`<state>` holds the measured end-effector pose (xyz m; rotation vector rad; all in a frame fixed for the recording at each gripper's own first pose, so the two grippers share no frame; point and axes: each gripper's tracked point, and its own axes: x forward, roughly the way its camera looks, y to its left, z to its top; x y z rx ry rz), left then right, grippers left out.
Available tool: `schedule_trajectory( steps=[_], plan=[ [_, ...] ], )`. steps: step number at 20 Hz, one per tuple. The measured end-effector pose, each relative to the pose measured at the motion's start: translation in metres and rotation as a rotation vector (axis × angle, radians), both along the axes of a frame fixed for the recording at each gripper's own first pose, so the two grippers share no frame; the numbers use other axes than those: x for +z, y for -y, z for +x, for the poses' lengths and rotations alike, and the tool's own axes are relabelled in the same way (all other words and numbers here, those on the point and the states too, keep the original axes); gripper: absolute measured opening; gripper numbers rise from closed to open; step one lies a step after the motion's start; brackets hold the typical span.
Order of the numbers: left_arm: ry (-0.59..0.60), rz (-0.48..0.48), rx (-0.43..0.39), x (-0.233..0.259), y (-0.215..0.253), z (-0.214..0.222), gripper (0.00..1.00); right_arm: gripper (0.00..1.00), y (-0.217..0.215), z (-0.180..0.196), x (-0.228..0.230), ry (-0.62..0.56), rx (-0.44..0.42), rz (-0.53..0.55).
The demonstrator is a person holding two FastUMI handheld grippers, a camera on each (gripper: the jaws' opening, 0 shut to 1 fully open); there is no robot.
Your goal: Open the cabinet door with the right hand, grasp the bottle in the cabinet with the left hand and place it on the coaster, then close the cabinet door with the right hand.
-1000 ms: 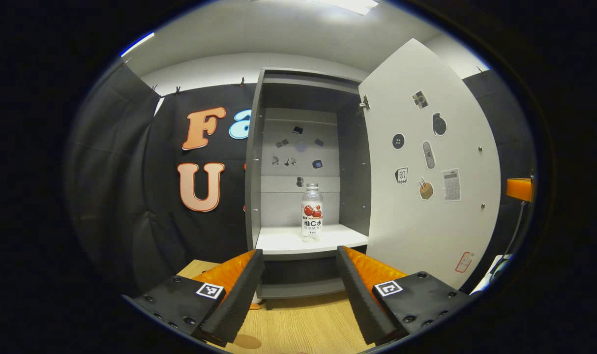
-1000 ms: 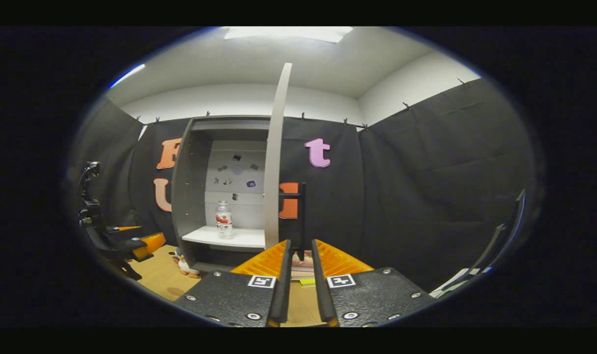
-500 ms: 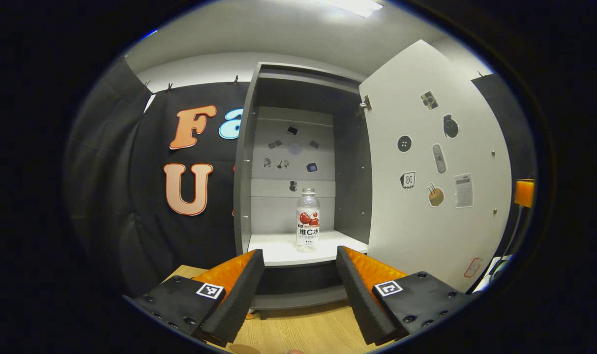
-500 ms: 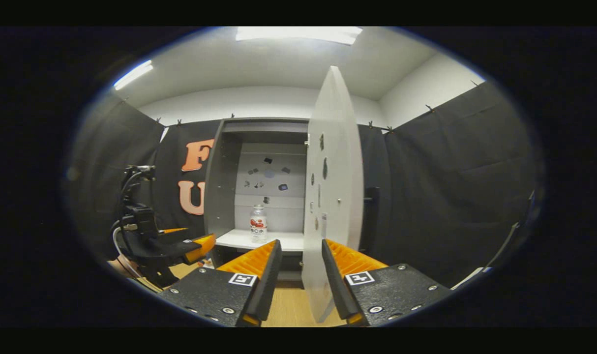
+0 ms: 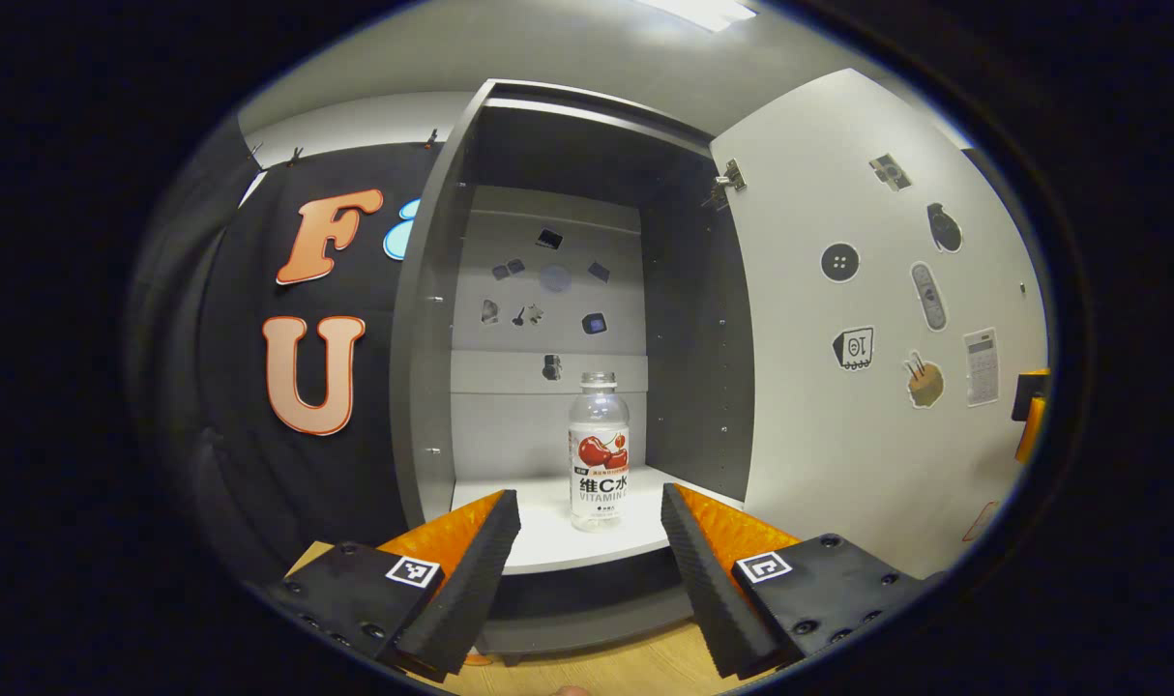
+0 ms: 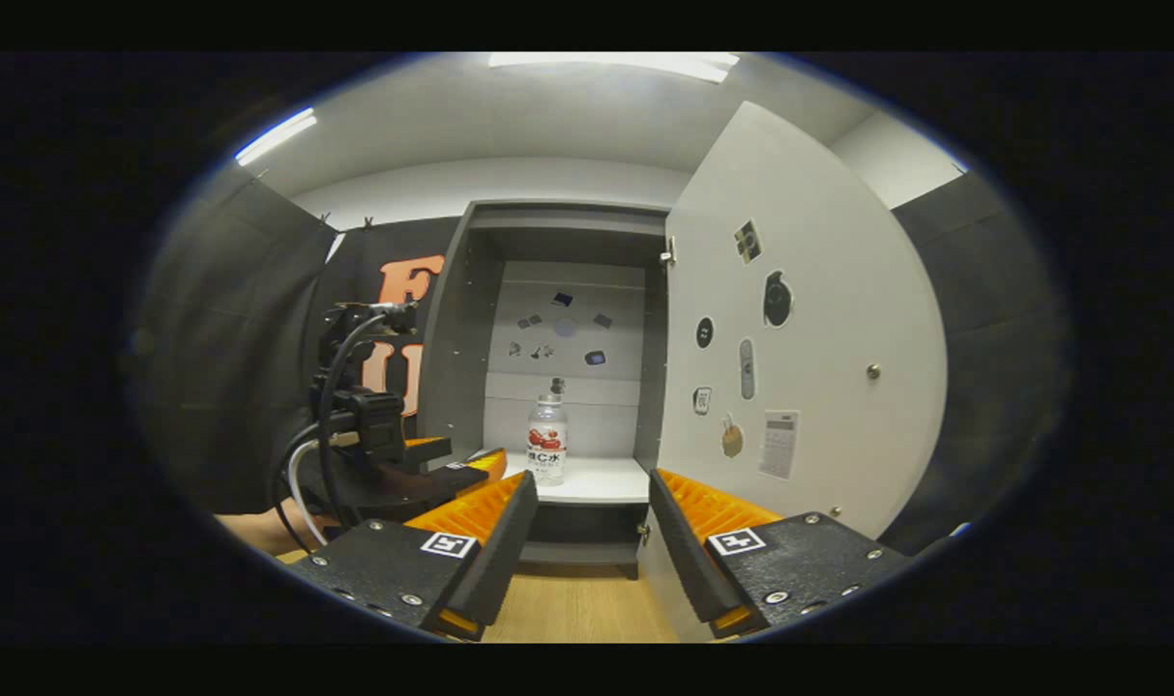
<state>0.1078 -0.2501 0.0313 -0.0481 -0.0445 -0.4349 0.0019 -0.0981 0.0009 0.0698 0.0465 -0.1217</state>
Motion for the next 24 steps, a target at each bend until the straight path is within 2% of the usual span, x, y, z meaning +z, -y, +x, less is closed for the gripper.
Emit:
schedule_trajectory(
  steps=[2,6,7,11,16,24],
  plan=[
    [0.000,0.007,-0.033,-0.006,0.011,0.018,0.95,0.76,0.001,0.013,-0.005,-0.009,-0.018,0.008],
    [-0.008,-0.006,-0.082,-0.021,0.033,0.054,0.96,0.94,0.009,0.031,-0.009,-0.009,-0.075,0.033],
    [-0.004,-0.008,-0.086,-0.023,0.036,0.063,0.96,0.90,0.009,0.035,-0.008,-0.002,-0.083,0.039],
    [0.034,0.007,-0.096,-0.027,0.047,0.097,0.95,0.92,0.004,0.050,-0.004,0.025,-0.115,0.036],
    [0.057,0.026,-0.121,-0.033,0.066,0.128,0.95,0.93,-0.005,0.067,-0.017,-0.024,-0.154,-0.004],
    [0.054,0.010,-0.129,-0.040,0.079,0.158,0.95,0.93,0.005,0.069,-0.045,-0.097,-0.199,0.137]
  ],
)
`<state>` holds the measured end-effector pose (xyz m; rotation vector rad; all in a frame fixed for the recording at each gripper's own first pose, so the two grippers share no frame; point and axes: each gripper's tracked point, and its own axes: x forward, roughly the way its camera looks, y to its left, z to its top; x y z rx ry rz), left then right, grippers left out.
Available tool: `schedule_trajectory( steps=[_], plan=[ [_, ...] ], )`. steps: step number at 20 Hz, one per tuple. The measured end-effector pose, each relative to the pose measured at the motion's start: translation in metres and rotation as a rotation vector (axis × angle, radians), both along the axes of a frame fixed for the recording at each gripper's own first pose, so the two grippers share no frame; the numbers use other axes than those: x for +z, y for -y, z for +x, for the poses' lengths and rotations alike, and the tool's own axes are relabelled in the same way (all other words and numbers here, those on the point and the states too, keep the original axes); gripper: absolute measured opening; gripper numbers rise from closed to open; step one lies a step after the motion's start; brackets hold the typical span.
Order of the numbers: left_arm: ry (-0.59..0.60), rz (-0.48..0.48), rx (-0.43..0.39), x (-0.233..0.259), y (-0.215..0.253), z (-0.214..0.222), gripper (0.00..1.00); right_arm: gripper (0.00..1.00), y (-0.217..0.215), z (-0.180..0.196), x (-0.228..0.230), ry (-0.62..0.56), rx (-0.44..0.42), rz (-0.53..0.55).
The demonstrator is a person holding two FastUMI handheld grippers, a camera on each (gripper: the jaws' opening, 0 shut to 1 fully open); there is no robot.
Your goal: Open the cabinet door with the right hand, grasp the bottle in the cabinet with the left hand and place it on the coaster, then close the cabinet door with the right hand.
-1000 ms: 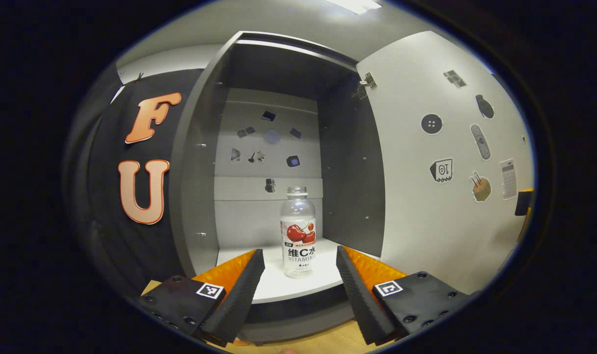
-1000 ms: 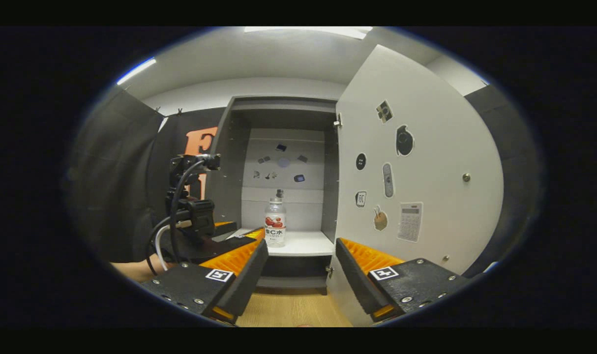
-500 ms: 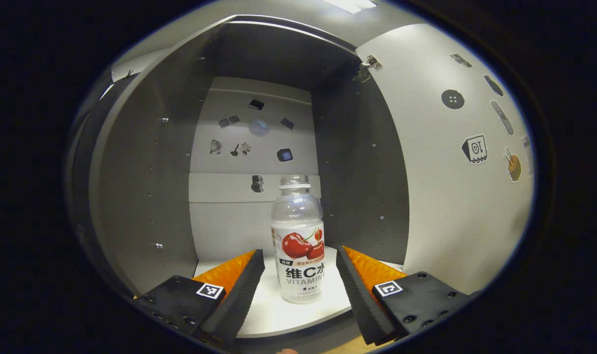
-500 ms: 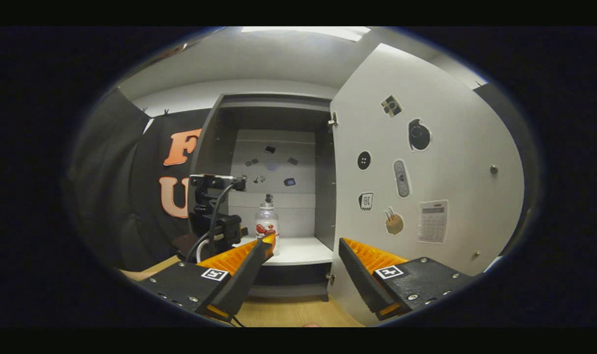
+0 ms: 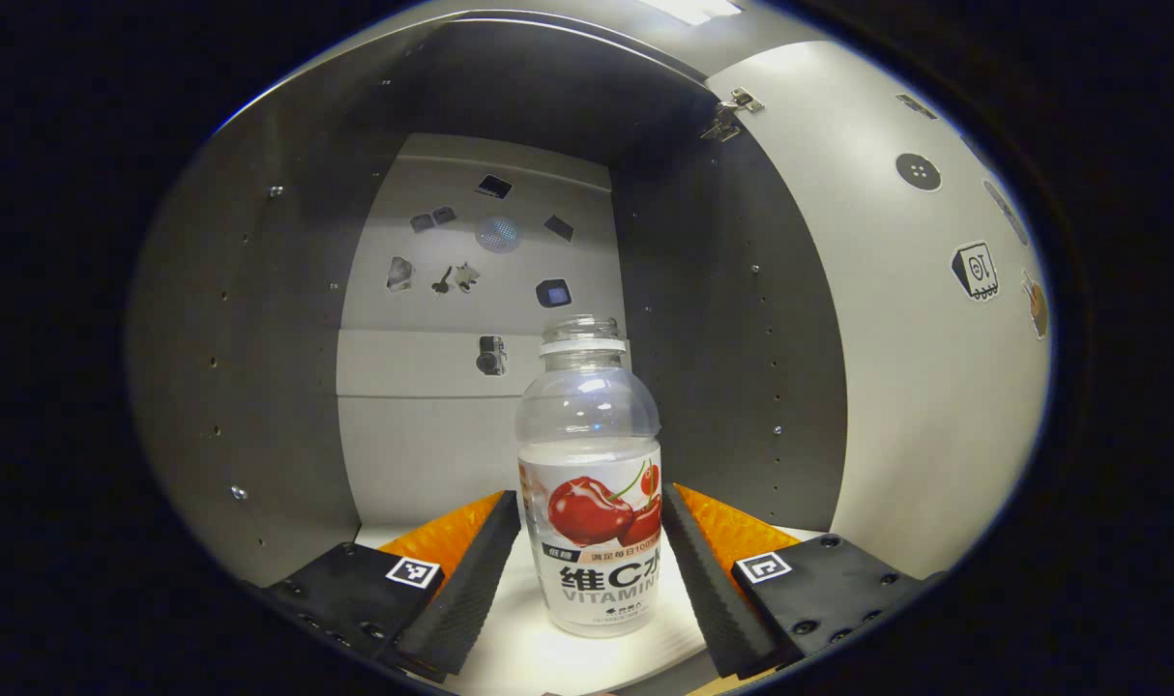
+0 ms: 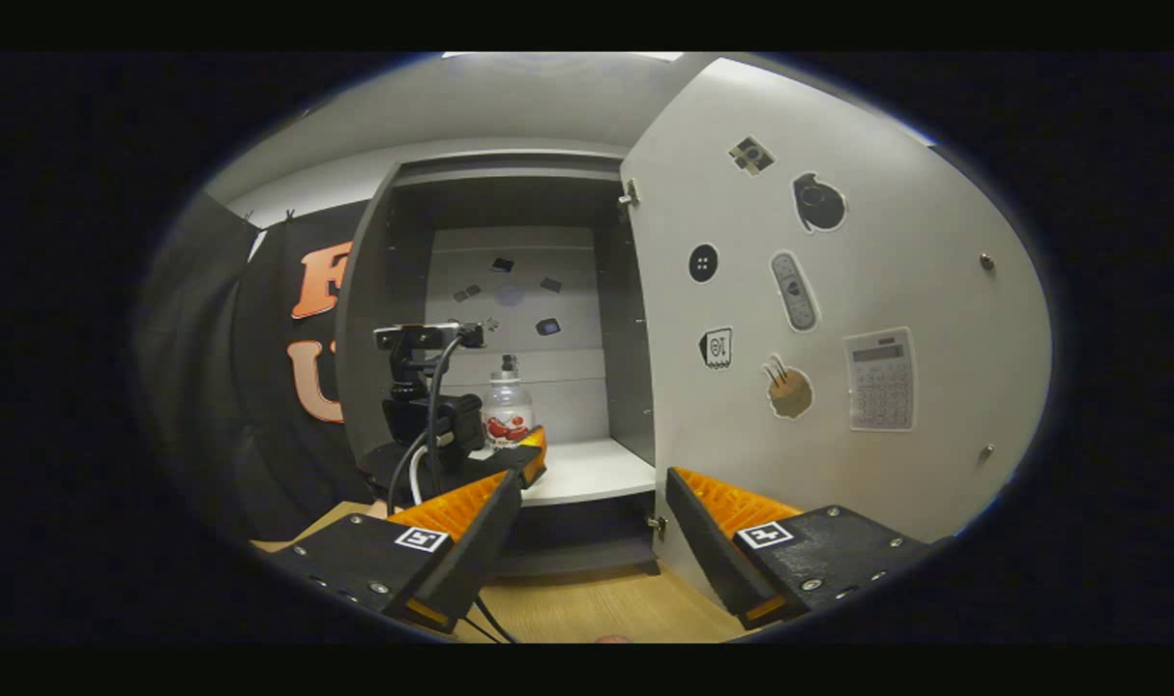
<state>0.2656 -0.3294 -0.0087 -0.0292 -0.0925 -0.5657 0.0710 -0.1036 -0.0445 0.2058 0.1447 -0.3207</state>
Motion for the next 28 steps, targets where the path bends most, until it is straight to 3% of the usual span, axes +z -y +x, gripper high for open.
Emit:
schedule_trajectory(
  steps=[4,12,22,28],
  plan=[
    [-0.006,-0.018,-0.009,-0.001,0.003,0.002,0.92,0.92,0.005,-0.008,-0.007,-0.017,-0.003,0.059],
    [-0.012,-0.021,-0.001,0.000,-0.002,-0.006,0.81,0.93,-0.001,-0.028,0.002,-0.005,0.030,0.028],
    [0.075,-0.043,0.065,0.025,-0.042,-0.074,0.82,0.93,-0.020,-0.068,0.020,0.037,0.135,-0.037],
    [0.045,-0.004,0.113,0.004,-0.066,-0.131,0.80,0.93,-0.029,-0.108,0.026,0.061,0.216,-0.055]
  ],
)
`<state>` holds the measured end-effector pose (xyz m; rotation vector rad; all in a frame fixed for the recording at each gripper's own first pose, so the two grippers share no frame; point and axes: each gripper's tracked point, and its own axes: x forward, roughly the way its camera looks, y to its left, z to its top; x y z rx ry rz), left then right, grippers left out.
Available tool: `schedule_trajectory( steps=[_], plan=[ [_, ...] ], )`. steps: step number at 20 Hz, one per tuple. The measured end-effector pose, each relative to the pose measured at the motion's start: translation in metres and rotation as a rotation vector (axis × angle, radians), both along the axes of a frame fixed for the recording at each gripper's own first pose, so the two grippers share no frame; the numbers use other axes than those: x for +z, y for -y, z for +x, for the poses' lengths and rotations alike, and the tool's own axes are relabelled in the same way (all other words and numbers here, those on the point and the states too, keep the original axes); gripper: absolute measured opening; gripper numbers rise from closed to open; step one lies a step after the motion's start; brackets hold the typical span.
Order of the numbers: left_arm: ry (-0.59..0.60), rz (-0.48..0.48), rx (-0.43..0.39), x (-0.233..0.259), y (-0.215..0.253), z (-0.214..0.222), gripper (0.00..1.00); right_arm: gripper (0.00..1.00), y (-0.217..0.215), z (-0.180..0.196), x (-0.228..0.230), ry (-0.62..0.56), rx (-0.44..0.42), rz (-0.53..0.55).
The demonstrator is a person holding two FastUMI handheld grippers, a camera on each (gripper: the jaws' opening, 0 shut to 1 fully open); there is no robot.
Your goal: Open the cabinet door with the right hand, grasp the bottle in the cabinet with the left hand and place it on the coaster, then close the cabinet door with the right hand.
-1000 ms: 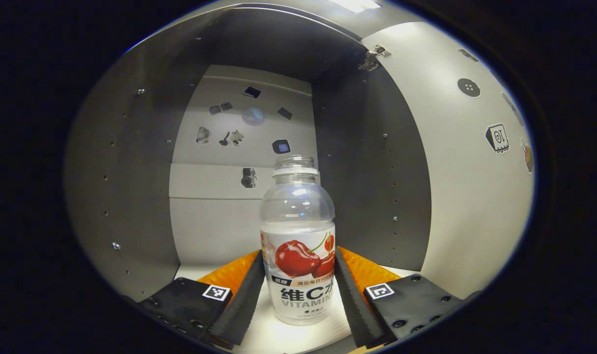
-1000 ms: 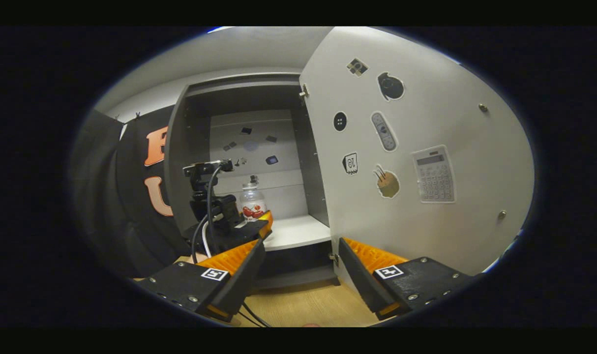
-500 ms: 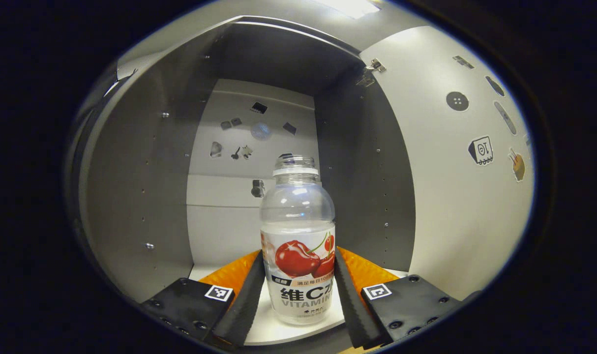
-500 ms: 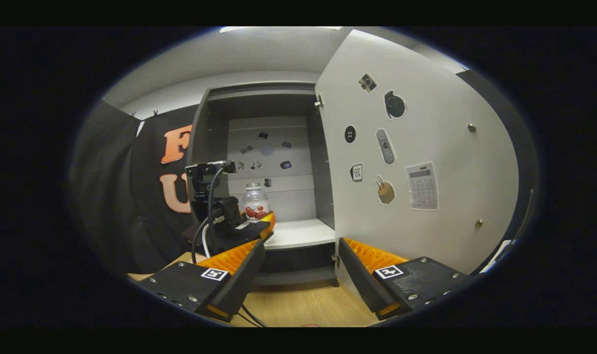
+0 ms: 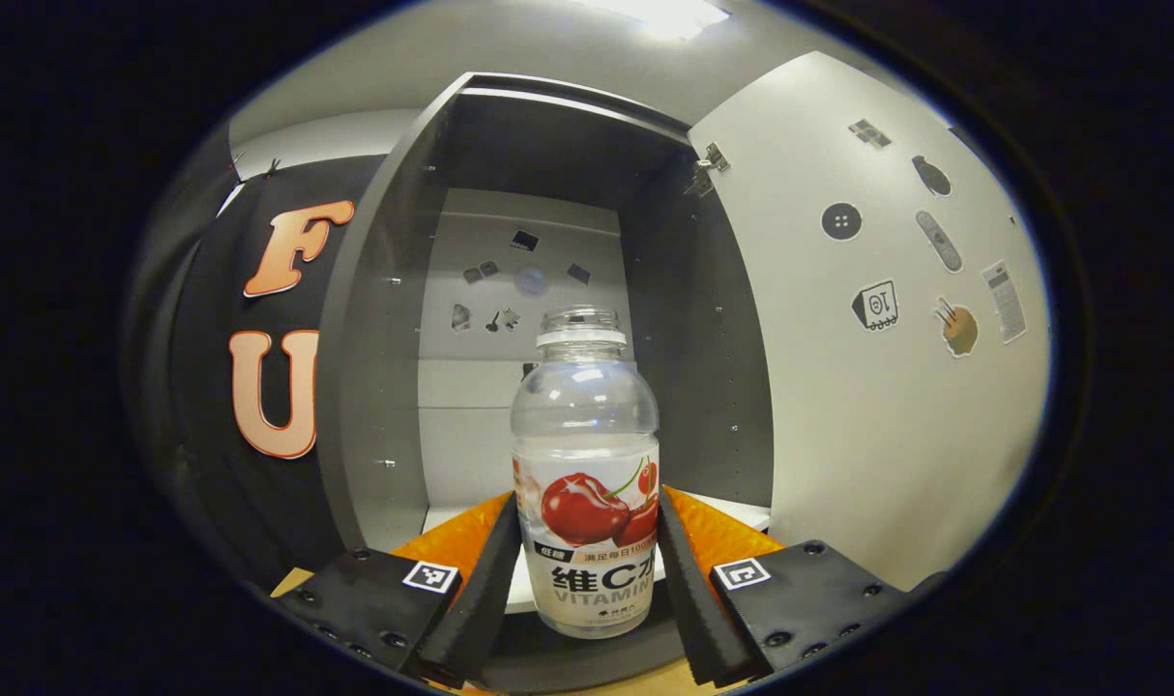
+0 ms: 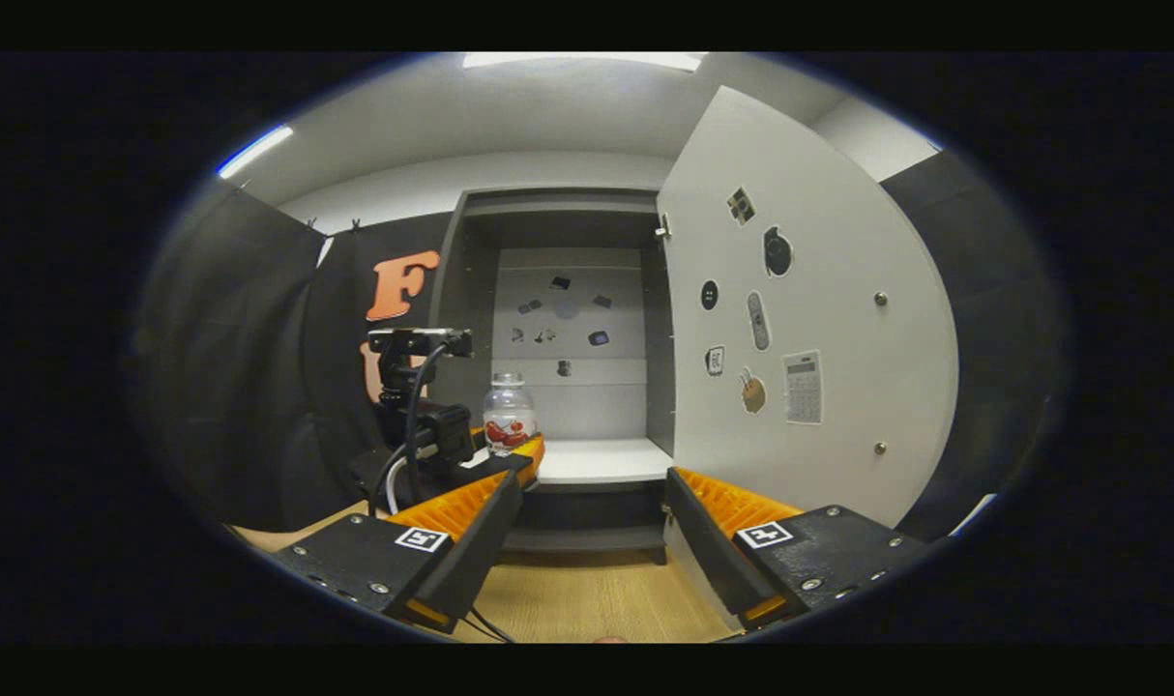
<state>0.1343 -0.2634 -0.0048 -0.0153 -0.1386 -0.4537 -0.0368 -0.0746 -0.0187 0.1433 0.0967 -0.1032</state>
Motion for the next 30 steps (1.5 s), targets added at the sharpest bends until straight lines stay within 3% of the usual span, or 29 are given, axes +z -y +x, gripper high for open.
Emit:
schedule_trajectory(
  steps=[7,13,21,24,30],
  plan=[
    [-0.044,0.015,0.105,-0.032,-0.037,-0.081,0.81,0.93,0.006,-0.053,-0.005,0.000,0.088,-0.009],
    [-0.076,0.023,0.173,-0.075,-0.076,-0.132,0.80,0.93,0.002,-0.068,-0.013,-0.018,0.141,-0.012],
    [-0.163,0.017,0.223,-0.158,-0.131,-0.162,0.81,0.93,-0.052,-0.045,-0.036,-0.072,0.231,0.015],
    [-0.194,0.034,0.220,-0.198,-0.142,-0.169,0.81,0.93,-0.078,-0.038,-0.065,-0.153,0.266,0.011],
    [-0.221,0.065,0.211,-0.253,-0.156,-0.174,0.80,0.93,-0.106,-0.013,-0.086,-0.187,0.260,-0.039]
  ],
)
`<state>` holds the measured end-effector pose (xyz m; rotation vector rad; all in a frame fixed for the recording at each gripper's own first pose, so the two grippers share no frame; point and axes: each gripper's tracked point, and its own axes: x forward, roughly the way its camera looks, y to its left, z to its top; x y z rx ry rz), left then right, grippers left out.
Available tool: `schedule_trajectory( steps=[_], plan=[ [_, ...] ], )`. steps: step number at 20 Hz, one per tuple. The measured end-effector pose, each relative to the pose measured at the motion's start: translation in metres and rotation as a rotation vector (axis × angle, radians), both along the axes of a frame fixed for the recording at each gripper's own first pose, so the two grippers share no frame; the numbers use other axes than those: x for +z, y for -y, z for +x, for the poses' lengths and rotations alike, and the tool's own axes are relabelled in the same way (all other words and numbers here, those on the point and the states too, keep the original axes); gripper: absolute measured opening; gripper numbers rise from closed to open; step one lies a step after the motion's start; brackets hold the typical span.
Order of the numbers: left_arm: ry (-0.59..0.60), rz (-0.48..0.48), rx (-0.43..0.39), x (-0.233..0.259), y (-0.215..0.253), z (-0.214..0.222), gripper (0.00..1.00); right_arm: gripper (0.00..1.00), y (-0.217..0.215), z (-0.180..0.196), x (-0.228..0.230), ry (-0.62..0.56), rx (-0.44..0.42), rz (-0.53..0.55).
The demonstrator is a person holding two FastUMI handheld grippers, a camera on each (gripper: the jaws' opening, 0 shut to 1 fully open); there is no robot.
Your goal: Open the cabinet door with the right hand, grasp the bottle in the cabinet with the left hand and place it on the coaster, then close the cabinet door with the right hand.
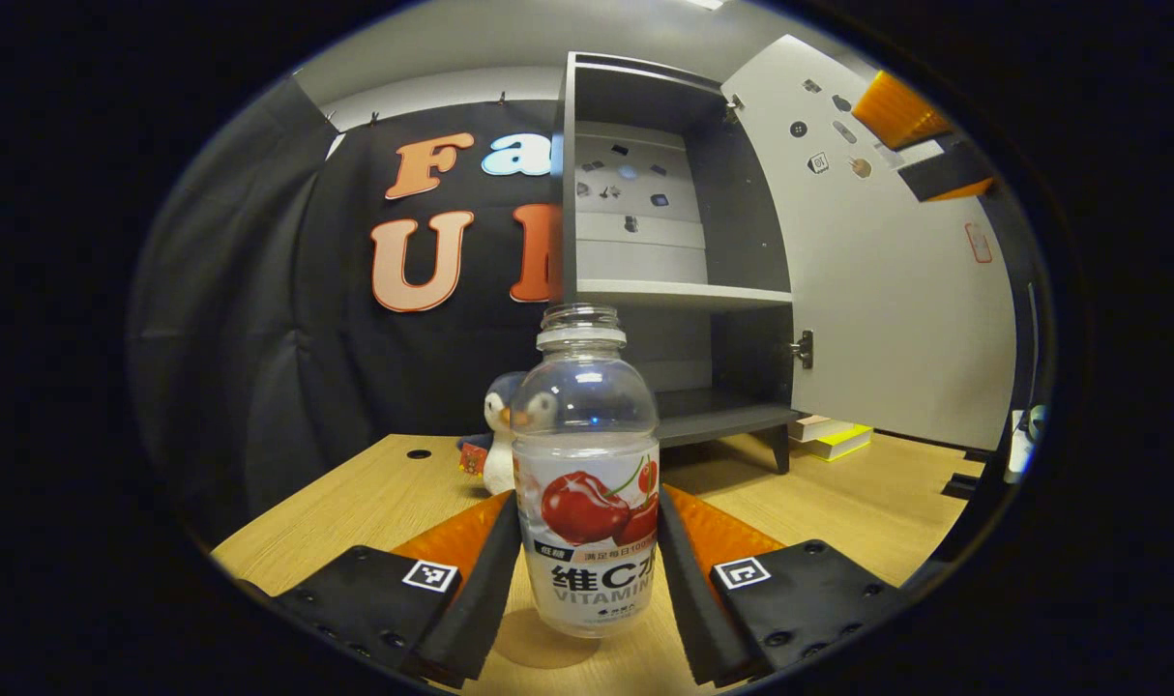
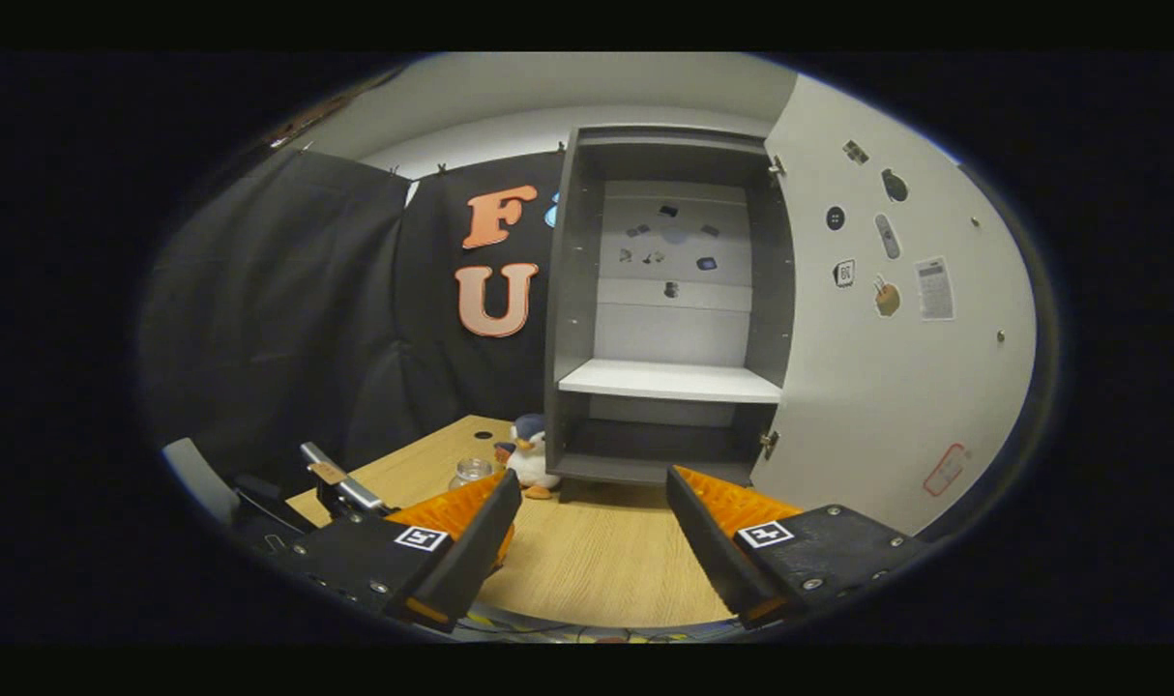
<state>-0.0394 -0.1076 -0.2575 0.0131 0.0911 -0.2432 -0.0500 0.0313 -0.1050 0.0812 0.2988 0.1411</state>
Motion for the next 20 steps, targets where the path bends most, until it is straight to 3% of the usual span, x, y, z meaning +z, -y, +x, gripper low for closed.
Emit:
schedule_trajectory(
  steps=[9,13,14,15,20],
  plan=[
    [-0.042,0.008,-0.018,-0.055,-0.014,0.018,0.81,0.94,-0.017,0.027,-0.031,-0.081,-0.029,-0.024],
    [-0.065,0.002,-0.002,-0.065,-0.023,0.025,0.82,0.93,-0.032,0.030,-0.038,-0.108,-0.005,-0.022],
    [-0.054,-0.004,-0.002,-0.063,-0.023,0.025,0.81,0.89,-0.034,0.032,-0.037,-0.108,-0.002,-0.028],
    [-0.067,-0.005,-0.003,-0.065,-0.024,0.023,0.81,0.93,-0.035,0.033,-0.037,-0.108,0.000,-0.033],
    [-0.081,-0.001,-0.016,-0.064,-0.027,0.015,0.81,0.93,-0.037,0.031,-0.033,-0.105,-0.005,-0.036]
  ],
)
